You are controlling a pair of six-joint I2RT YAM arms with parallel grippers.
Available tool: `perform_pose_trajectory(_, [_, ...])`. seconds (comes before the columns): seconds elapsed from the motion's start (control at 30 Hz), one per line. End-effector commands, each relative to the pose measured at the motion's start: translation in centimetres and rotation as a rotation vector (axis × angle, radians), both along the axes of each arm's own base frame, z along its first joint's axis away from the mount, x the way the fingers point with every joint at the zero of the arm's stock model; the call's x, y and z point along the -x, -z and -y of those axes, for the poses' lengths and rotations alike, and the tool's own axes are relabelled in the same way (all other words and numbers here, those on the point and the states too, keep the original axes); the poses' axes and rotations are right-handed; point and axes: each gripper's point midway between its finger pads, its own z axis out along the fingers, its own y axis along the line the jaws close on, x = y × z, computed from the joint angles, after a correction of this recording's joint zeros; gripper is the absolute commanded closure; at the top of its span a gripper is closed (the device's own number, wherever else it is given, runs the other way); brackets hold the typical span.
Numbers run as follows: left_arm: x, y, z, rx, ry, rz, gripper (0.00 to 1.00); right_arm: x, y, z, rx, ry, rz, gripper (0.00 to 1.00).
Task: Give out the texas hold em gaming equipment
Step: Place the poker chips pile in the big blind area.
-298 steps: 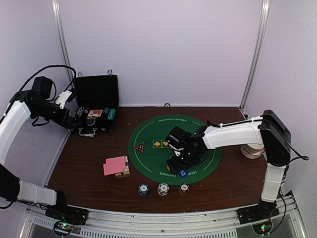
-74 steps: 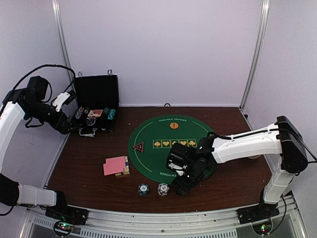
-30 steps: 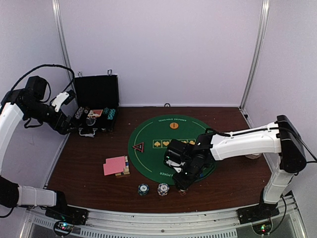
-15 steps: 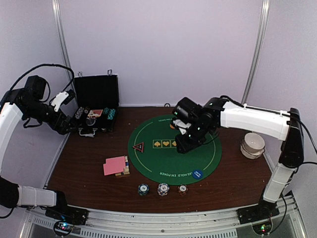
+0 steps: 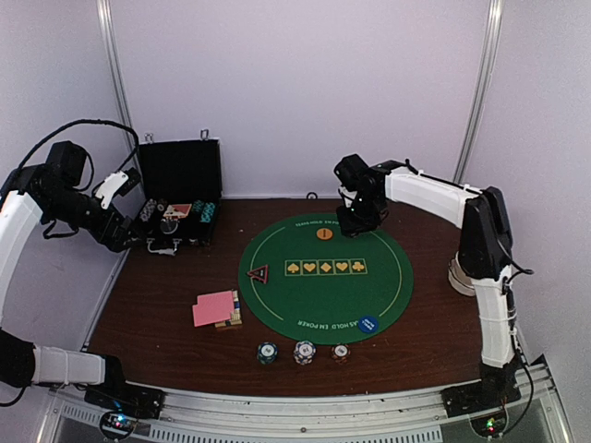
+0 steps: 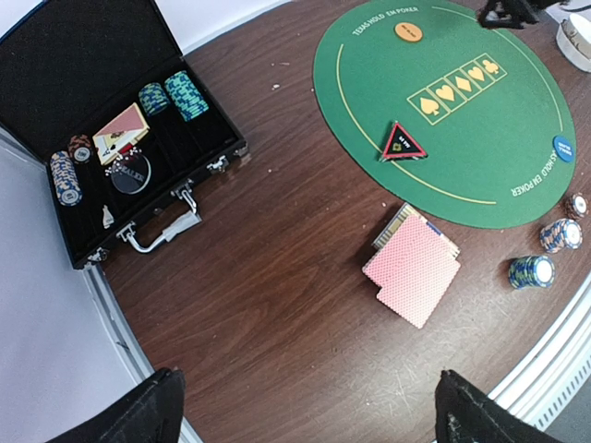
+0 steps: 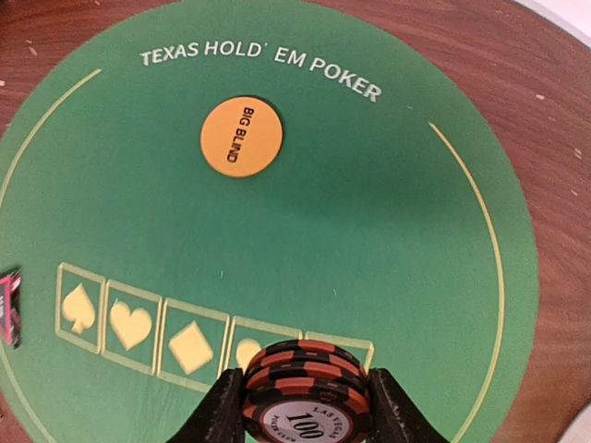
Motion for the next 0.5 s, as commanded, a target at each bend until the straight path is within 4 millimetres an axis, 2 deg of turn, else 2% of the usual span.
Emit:
perform_pose_trajectory(0.0, [0.1,-0.7,0.0,-0.003,0.018,0.031,0.02,-2.8,1.1,-0.2,0.020,0.004,0.013,1.00])
perform_pose_trajectory(0.2, [-0.2,-0.4,0.1,-0.003,0.023,0.020,0.02,-5.4,3.2,-0.3,-0.004,0.031,0.011,1.00])
perform_pose_trajectory(0.47, [-0.5,-0.2,0.3,0.009,0.029,0.005,0.02,-7.2,6.5,0.4,0.036,0.060,0.008,1.00])
